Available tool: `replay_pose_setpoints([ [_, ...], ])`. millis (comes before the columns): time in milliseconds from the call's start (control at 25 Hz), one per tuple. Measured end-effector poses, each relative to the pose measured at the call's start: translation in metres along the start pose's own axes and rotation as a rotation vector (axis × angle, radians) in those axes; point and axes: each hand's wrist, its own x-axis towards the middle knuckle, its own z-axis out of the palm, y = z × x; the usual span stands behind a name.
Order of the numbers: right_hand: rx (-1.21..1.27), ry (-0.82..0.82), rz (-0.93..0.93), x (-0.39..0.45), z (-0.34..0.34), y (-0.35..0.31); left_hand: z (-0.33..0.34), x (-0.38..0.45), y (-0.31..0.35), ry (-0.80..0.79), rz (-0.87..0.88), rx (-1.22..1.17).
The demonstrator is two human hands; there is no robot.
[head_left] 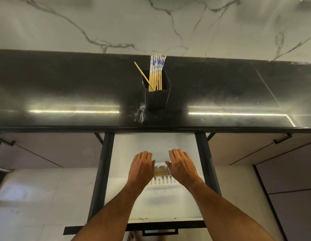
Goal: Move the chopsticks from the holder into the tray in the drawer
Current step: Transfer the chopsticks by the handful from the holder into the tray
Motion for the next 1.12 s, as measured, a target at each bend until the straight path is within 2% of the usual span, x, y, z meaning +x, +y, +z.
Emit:
replay_pose_setpoints([
  [40, -0.042, 0.050, 0.007, 0.005, -0.016, -0.004, -0.014, 0.004, 0.000, 0.061, 0.028, 0.024],
  [160, -0.059, 0.065, 0.038, 0.018, -0.026, -0.005, -0.024, 0.018, -0.002, 0.110, 0.043, 0.071],
  [360, -0.106, 0.138, 0.072, 0.059, -0.102, -0.010, -0.094, 0.066, 0.001, 0.232, 0.106, 0.083],
  [640, -0.116, 0.250, 0.105, 0.117, -0.184, -0.011, -0.174, 0.140, 0.015, 0.347, 0.107, 0.092],
  [920, -0.031, 0.296, 0.070, 0.200, -0.216, 0.006, -0.187, 0.228, 0.013, 0.357, 0.115, 0.087],
  [1120, 0.060, 0.231, 0.093, 0.274, -0.206, 0.037, -0.169, 0.303, 0.003, 0.350, 0.022, 0.040],
])
